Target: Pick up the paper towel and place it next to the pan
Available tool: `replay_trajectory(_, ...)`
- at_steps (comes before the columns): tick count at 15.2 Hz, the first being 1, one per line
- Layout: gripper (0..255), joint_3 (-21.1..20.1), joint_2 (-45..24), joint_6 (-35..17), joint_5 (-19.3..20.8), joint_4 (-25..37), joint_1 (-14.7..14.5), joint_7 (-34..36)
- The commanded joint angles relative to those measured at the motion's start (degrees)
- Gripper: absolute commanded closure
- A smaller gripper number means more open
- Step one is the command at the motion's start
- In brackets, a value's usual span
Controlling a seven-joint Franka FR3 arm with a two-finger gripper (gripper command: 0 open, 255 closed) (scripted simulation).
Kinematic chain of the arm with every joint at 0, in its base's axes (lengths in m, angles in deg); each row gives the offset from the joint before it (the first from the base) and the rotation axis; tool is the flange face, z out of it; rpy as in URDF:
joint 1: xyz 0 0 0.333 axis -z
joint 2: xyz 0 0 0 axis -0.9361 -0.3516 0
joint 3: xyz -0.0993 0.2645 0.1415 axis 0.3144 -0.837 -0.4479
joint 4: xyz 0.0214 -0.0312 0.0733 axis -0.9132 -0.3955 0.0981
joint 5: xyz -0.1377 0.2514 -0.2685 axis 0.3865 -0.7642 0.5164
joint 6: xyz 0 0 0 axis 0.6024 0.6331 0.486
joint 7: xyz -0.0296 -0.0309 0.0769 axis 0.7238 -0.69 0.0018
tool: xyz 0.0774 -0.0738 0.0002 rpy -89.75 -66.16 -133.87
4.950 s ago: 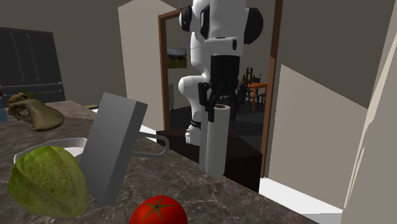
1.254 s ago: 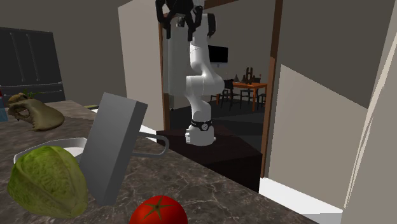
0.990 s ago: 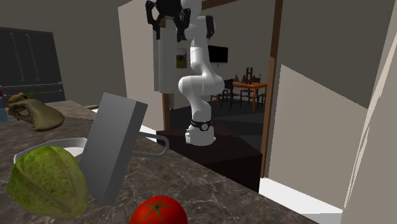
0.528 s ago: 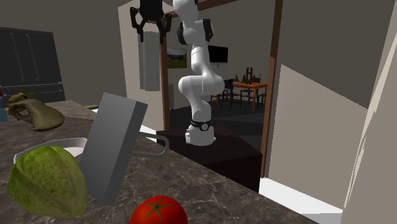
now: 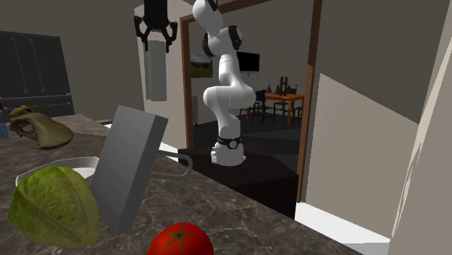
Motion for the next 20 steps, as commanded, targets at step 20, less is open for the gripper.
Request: replay_trajectory(20, 255, 26.5, -1.8, 5.1, 13.5, 20.0, -2.5, -29.9)
